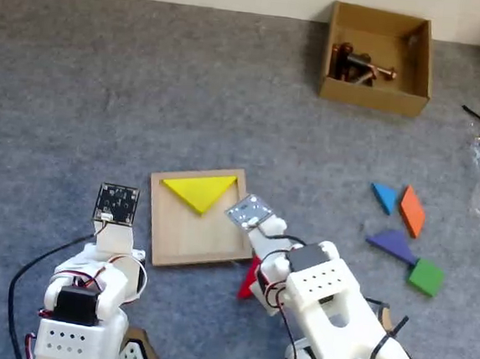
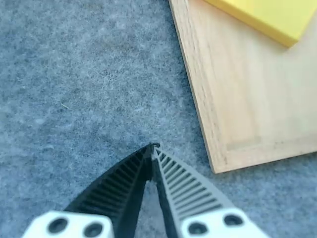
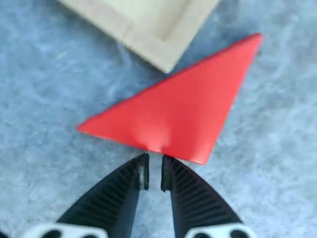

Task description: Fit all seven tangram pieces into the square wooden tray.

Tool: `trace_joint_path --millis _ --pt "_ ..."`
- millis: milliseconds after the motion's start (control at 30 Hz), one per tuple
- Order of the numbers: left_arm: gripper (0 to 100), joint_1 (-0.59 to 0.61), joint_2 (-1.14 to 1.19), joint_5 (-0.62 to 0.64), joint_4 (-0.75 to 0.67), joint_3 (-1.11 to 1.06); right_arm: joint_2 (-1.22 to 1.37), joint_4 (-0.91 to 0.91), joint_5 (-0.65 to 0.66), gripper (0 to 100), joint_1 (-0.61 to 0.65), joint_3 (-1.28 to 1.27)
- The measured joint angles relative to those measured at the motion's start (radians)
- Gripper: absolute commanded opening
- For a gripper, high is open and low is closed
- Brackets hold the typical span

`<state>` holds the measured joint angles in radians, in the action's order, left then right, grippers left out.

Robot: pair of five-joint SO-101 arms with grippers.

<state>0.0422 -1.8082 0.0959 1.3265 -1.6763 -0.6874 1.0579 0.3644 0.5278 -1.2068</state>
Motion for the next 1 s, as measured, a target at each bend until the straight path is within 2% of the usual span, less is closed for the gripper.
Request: trace_joint_path --millis 200,333,433,667,1000 --pt "1 0.0 0.0 0.0 0.0 0.0 0.0 -0.106 0.0 5.7 -0.015 0.0" --pt "1 0.0 0.0 0.0 0.0 0.0 0.044 -0.161 0.0 13.0 -0.037 0.0" --pt "1 0.0 0.0 0.0 0.0 0.0 0.147 -0.209 0.0 14.2 -0.091 0.023" --pt "1 0.0 0.0 0.0 0.0 0.0 0.364 -0.207 0.0 14.2 -0.17 0.189" --pt "1 0.0 0.0 0.0 0.0 0.0 0.394 -0.192 0.0 14.2 -0.193 0.284"
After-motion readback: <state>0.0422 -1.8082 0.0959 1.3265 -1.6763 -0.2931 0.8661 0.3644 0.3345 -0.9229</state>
